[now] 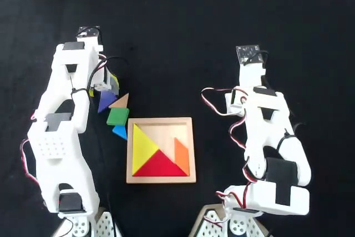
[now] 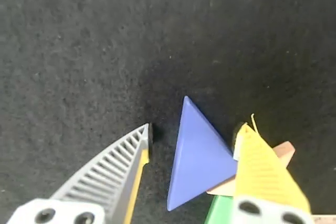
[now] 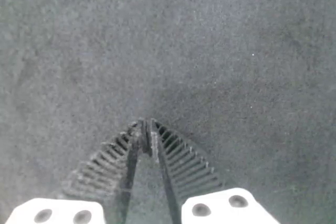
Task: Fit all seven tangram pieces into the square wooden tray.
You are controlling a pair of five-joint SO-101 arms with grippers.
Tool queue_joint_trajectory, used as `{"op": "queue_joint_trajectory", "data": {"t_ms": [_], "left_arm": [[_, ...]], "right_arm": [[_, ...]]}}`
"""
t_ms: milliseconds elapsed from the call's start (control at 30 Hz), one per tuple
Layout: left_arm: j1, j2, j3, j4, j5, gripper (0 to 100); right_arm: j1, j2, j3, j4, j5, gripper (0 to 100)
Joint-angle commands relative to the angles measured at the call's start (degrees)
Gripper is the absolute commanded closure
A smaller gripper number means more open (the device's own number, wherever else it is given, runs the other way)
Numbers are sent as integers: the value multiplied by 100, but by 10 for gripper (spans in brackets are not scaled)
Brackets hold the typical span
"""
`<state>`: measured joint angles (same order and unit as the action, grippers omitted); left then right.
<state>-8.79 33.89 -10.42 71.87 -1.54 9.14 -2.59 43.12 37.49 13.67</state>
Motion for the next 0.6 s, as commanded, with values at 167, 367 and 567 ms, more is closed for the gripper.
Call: {"op": "queue_joint_trajectory", "data": {"t_ms": [167, 367, 567], "left_arm": [[-92, -448, -295, -44, -976, 739], [-444, -475, -514, -88, -2066, 739], [-734, -615, -1068, 519, -2699, 735]], "right_arm": [[-97, 4, -233, -44, 9, 987], [-97, 4, -233, -44, 9, 987], [-97, 4, -233, -44, 9, 987]]}}
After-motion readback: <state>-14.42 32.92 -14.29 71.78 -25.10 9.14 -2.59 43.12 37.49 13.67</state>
